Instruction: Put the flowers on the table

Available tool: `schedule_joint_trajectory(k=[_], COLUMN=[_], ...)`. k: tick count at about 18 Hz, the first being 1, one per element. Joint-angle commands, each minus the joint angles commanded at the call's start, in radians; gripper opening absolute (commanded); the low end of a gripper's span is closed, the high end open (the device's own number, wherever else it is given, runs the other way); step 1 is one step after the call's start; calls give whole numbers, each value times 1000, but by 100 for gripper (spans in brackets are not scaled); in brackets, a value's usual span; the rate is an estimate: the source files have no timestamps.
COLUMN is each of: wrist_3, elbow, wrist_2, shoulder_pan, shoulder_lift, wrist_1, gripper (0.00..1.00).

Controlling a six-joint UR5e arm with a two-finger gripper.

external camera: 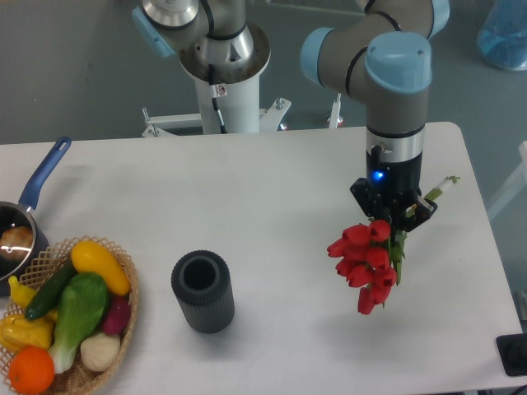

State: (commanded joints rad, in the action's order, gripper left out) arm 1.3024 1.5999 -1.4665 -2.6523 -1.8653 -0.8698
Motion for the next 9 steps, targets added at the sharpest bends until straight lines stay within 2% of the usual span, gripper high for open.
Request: schedule_joint_trajectory(k=[5,9], wrist_3=[-11,-29], elbow=[21,84], wrist_2=[-37,-58], shoulder_pan=[29,52], shoulder_lift=[-18,-40], wrist_1=[3,11], gripper=[7,8])
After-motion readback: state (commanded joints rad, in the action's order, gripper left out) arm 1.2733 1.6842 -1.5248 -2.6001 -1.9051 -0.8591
